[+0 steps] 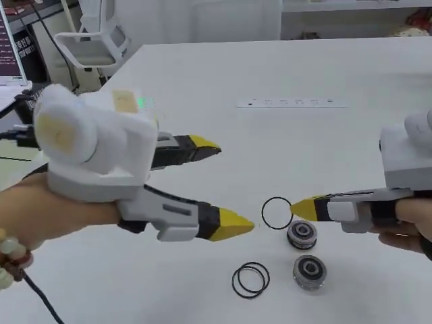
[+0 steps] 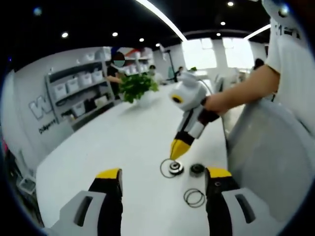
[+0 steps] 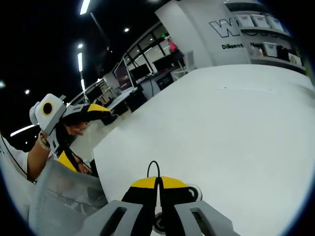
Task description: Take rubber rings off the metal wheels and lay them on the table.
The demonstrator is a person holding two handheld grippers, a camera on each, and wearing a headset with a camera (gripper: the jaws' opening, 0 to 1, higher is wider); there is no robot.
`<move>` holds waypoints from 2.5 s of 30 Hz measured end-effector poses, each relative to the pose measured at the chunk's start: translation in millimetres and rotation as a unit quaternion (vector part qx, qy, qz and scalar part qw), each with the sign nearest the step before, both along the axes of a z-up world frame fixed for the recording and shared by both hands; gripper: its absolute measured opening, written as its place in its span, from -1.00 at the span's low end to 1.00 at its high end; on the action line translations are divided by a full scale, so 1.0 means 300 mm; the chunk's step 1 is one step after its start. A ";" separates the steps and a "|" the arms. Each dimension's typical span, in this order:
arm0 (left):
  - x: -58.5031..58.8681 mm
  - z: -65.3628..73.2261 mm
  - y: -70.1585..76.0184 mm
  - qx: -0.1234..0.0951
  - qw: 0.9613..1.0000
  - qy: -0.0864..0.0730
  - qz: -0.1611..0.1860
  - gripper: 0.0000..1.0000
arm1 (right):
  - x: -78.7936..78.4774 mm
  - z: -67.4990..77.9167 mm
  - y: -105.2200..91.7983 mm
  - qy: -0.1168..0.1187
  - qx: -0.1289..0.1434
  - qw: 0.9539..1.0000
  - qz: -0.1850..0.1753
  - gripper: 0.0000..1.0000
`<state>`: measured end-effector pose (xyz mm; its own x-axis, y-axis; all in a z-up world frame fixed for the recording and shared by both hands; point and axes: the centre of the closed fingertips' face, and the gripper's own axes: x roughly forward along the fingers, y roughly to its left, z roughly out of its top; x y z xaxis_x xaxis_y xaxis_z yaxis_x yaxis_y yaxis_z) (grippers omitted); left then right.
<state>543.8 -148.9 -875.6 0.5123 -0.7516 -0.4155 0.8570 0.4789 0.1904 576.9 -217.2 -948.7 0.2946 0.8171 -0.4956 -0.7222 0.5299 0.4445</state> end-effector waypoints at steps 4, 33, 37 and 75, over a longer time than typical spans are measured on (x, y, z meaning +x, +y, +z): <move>-0.039 -0.002 0.068 -0.016 0.999 0.006 0.032 0.44 | -0.018 0.000 0.018 0.007 0.003 1.000 0.012 -1.00; -0.169 -0.154 0.178 -0.041 0.990 0.070 0.120 0.53 | -0.155 -0.131 0.088 0.057 -0.053 0.992 0.102 -1.00; -0.166 -0.165 0.191 -0.032 0.989 0.072 0.128 0.51 | -0.172 -0.153 0.091 0.063 -0.063 0.990 0.111 -1.00; -0.167 -0.189 0.196 -0.019 0.988 0.082 0.129 0.42 | -0.151 -0.225 0.074 0.023 -0.128 0.982 0.134 -0.93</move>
<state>493.7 -89.9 -932.3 0.6171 -0.6208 -0.4835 0.7229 0.6900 0.0367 531.5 -195.1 -1016.3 0.0586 0.7097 -0.7020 -0.8334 0.4219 0.3570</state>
